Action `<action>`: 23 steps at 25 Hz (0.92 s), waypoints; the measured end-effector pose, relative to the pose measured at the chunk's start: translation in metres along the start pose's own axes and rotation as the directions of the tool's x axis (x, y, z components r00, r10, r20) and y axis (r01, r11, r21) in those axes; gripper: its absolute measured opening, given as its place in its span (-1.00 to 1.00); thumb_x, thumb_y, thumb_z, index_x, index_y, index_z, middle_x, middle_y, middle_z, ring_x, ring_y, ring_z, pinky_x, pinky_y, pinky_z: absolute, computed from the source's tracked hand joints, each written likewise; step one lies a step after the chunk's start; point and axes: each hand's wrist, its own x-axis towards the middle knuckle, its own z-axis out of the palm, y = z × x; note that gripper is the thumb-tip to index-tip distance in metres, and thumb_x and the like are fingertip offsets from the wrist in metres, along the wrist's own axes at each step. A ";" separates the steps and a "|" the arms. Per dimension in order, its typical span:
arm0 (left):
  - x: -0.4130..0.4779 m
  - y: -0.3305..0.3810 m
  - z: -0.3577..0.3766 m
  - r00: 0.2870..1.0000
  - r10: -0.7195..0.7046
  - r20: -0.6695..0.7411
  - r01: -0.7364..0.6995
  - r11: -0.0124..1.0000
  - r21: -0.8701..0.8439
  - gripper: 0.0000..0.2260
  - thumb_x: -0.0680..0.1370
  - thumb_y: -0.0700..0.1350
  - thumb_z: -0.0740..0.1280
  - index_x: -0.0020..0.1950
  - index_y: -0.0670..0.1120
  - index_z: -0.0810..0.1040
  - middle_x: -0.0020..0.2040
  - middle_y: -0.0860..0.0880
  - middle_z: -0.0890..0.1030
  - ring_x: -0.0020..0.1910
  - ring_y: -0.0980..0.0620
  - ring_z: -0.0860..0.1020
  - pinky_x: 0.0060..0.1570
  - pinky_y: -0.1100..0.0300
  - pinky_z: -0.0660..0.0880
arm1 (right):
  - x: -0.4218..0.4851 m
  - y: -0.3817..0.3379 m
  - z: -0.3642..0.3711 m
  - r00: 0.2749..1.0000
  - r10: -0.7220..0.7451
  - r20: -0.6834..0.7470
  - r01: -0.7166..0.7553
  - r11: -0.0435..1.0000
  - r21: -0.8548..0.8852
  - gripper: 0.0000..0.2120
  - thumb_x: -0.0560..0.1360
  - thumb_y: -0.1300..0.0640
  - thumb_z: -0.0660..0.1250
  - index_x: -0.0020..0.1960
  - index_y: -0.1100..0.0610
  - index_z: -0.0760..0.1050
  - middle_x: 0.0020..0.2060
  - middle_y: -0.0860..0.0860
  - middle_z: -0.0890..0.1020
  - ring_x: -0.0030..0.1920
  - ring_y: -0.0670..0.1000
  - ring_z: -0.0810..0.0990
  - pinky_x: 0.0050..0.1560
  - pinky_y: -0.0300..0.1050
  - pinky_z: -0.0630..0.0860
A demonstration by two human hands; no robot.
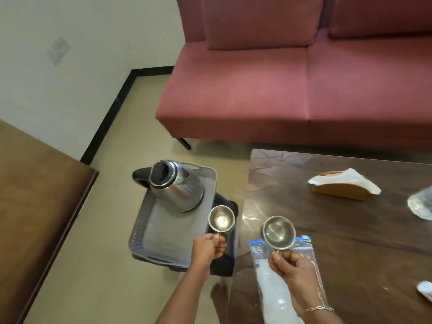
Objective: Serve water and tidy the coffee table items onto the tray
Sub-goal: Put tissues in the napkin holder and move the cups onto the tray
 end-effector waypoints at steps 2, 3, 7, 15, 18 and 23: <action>0.014 0.000 -0.038 0.999 -0.012 -0.042 0.013 1.000 0.007 -0.70 0.60 -0.27 0.13 -0.30 -0.18 0.48 -0.34 -0.13 0.54 -0.35 0.01 0.50 -0.36 0.29 0.49 | 0.003 0.021 0.037 0.999 0.034 0.038 -0.034 0.999 -0.006 -0.92 0.41 0.44 0.32 -0.24 0.32 0.52 -0.41 0.09 0.58 -0.35 -0.02 0.59 -0.34 -0.33 0.58; 0.022 0.001 -0.058 0.998 -0.021 -0.066 0.021 1.000 0.007 -0.70 0.60 -0.27 0.13 -0.31 -0.19 0.48 -0.35 -0.13 0.53 -0.36 0.01 0.49 -0.42 0.33 0.49 | 0.006 0.033 0.057 0.997 0.052 0.048 -0.051 0.999 -0.015 -0.90 0.42 0.44 0.31 -0.23 0.32 0.52 -0.43 0.08 0.59 -0.38 -0.04 0.60 -0.34 -0.33 0.58; 0.062 0.004 -0.130 0.990 -0.035 -0.139 0.037 0.999 0.013 -0.68 0.59 -0.29 0.14 -0.35 -0.19 0.48 -0.35 -0.13 0.52 -0.37 0.00 0.47 -0.36 0.27 0.48 | 0.020 0.077 0.130 0.994 0.089 0.070 -0.084 0.994 -0.068 -0.88 0.41 0.44 0.33 -0.27 0.29 0.53 -0.50 0.01 0.60 -0.44 -0.09 0.60 -0.34 -0.33 0.58; 0.134 -0.006 -0.200 0.985 -0.098 -0.144 0.100 0.995 0.003 -0.72 0.59 -0.27 0.16 -0.30 -0.20 0.50 -0.31 -0.14 0.54 -0.31 -0.01 0.50 -0.21 0.19 0.47 | 0.053 0.142 0.220 0.976 0.218 0.009 -0.216 0.969 -0.116 -0.93 0.42 0.43 0.34 -0.20 0.33 0.49 -0.38 0.11 0.54 -0.33 0.02 0.55 -0.32 -0.36 0.59; 0.151 -0.011 -0.209 0.986 -0.106 -0.126 0.112 0.993 0.040 -0.72 0.60 -0.28 0.13 -0.29 -0.18 0.49 -0.31 -0.13 0.54 -0.31 0.00 0.50 -0.22 0.21 0.47 | 0.067 0.160 0.234 0.967 0.254 -0.016 -0.254 0.959 -0.129 -0.91 0.42 0.44 0.35 -0.23 0.31 0.48 -0.37 0.11 0.52 -0.32 0.03 0.53 -0.34 -0.37 0.58; 0.175 -0.019 -0.215 0.986 -0.120 -0.113 0.126 0.991 0.047 -0.71 0.60 -0.27 0.13 -0.29 -0.15 0.50 -0.30 -0.10 0.54 -0.30 0.03 0.50 -0.21 0.24 0.46 | 0.098 0.187 0.255 0.961 0.271 -0.061 -0.277 0.948 -0.154 -0.78 0.38 0.50 0.35 -0.34 0.26 0.45 -0.39 0.09 0.49 -0.32 0.03 0.48 -0.34 -0.34 0.56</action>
